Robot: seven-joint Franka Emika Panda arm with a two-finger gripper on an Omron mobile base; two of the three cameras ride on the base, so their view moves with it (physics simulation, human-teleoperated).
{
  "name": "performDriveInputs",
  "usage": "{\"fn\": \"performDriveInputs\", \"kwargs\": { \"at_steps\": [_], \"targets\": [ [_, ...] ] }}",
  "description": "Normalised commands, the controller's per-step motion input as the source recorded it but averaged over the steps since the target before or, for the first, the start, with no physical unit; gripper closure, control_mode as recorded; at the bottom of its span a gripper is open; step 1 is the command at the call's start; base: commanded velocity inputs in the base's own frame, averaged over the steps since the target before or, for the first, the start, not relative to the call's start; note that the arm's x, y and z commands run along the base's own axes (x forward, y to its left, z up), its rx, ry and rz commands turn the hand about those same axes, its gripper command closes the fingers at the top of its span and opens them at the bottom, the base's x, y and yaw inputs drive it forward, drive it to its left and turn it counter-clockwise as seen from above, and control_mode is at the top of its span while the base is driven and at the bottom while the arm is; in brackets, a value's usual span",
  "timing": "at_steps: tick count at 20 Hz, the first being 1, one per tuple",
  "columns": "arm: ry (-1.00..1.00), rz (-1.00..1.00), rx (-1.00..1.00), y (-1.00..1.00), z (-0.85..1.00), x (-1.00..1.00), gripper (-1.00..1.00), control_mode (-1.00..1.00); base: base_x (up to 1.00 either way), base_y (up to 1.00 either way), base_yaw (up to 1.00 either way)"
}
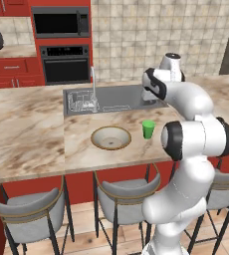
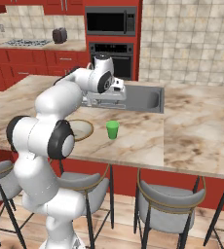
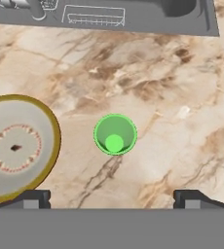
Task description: Place the cup inside the bowl on the dining table and move the bowl to any counter.
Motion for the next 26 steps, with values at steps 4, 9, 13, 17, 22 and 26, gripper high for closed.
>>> {"fn": "performDriveInputs", "kwargs": {
  "at_steps": [4, 9, 13, 17, 22, 26],
  "targets": [
    [0.0, 0.0, 0.0, -0.11, -0.08, 0.19, -1.0, -1.0, 0.0, 0.0, 0.0],
    [-0.01, 0.0, 0.0, -0.19, -0.06, 0.14, -1.0, -1.0, 0.0, 0.0, 0.0],
    [0.0, 0.0, 0.04, -0.15, -0.08, 0.07, -1.0, -1.0, 0.0, 0.0, 0.0],
    [0.0, 0.0, 0.08, -0.1, -0.08, 0.0, -1.0, -1.0, 0.0, 0.0, 0.0],
    [0.0, 0.0, 0.09, -0.08, -0.08, 0.03, -1.0, -1.0, 0.0, 0.0, 0.0],
    [0.0, 0.0, 0.07, -0.08, -0.1, 0.06, -1.0, -1.0, 0.0, 0.0, 0.0]
  ]
}}
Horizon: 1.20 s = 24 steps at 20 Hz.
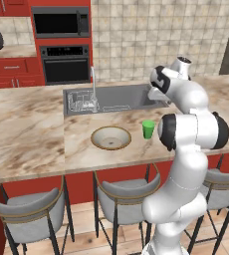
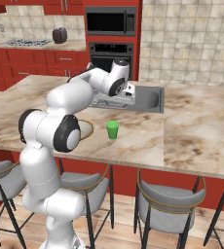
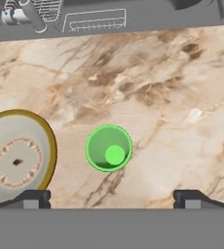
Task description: Place the cup inside the bowl on the dining table and move the bowl to any counter.
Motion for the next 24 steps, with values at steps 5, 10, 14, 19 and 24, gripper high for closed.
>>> {"fn": "performDriveInputs", "kwargs": {
  "at_steps": [5, 10, 14, 19, 24],
  "targets": [
    [0.0, 0.0, 0.04, -0.07, -0.12, 0.01, -1.0, -1.0, 0.0, 0.0, 0.0],
    [0.0, 0.0, 0.0, -0.02, 0.0, 0.05, -1.0, -1.0, 0.0, 0.0, 0.0],
    [0.04, 0.0, 0.0, 0.0, 0.0, 0.0, -1.0, -1.0, 0.0, 0.0, 0.0],
    [0.07, 0.0, 0.0, 0.0, 0.0, 0.0, -1.0, -1.0, 0.0, 0.0, 0.0],
    [0.09, 0.0, 0.0, -0.04, -0.01, 0.0, -1.0, -1.0, 0.0, 0.0, 0.0]
  ]
}}
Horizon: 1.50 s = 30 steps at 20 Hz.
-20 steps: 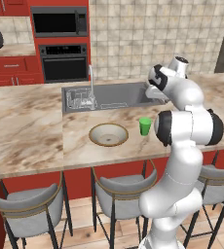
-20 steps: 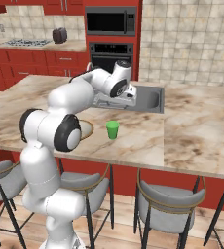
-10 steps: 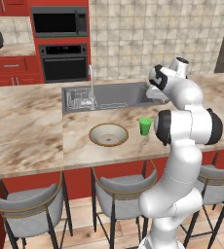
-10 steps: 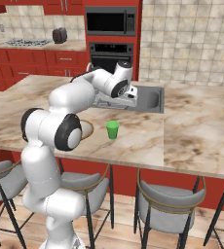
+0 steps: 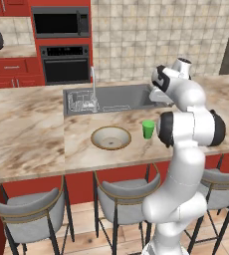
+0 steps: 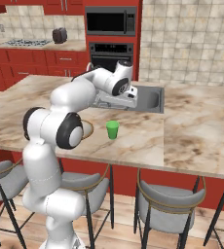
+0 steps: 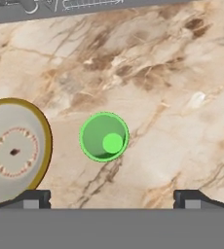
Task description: Place the cup inside the bowl on the dining table and move the bowl to any counter.
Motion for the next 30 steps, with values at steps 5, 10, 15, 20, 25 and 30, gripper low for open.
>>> {"fn": "performDriveInputs", "kwargs": {
  "at_steps": [5, 10, 15, 20, 25, 30],
  "targets": [
    [0.07, 0.0, 0.0, -0.03, 0.0, 0.0, -1.0, -1.0, 0.0, 0.0, 0.0],
    [0.03, -0.02, 0.0, 0.0, 0.0, 0.0, -1.0, -1.0, 0.0, 0.0, 0.0],
    [0.0, -0.02, 0.0, 0.0, -0.01, 0.05, -1.0, -1.0, 0.0, 0.0, 0.0],
    [0.0, -0.02, 0.0, 0.0, -0.12, 0.21, -1.0, -1.0, 0.0, 0.0, 0.0],
    [0.0, -0.01, 0.0, 0.0, -0.21, 0.3, -1.0, -1.0, 0.0, 0.0, 0.0],
    [0.0, 0.0, 0.0, 0.0, -0.19, 0.29, -1.0, -1.0, 0.0, 0.0, 0.0]
  ]
}}
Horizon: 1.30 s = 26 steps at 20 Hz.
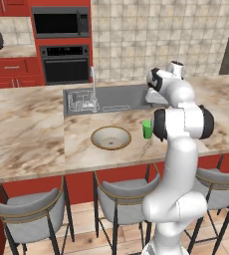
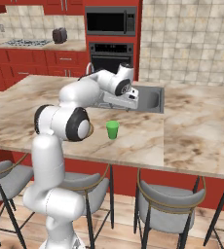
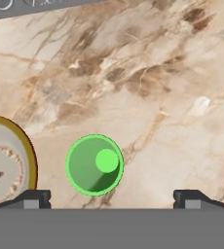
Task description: Place the cup inside the bowl on the dining table and move the bowl to any counter.
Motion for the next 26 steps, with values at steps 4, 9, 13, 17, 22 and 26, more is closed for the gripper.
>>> {"fn": "performDriveInputs", "kwargs": {
  "at_steps": [4, 9, 13, 17, 22, 26],
  "targets": [
    [0.0, 0.0, 0.0, 0.0, -0.2, 0.11, -1.0, -1.0, 0.0, 0.0, 0.0],
    [0.0, 0.0, 0.0, 0.0, -0.27, 0.07, -1.0, -1.0, 0.0, 0.0, 0.0],
    [0.0, 0.0, 0.0, 0.0, -0.24, 0.0, -1.0, -1.0, 0.0, 0.0, 0.0],
    [0.0, 0.0, 0.0, 0.0, -0.22, 0.0, -1.0, -1.0, 0.0, 0.0, 0.0],
    [0.0, 0.0, 0.0, 0.0, -0.22, 0.0, -1.0, -1.0, 0.0, 0.0, 0.0],
    [0.0, 0.0, 0.0, 0.0, -0.24, 0.0, -1.0, -1.0, 0.0, 0.0, 0.0]
  ]
}}
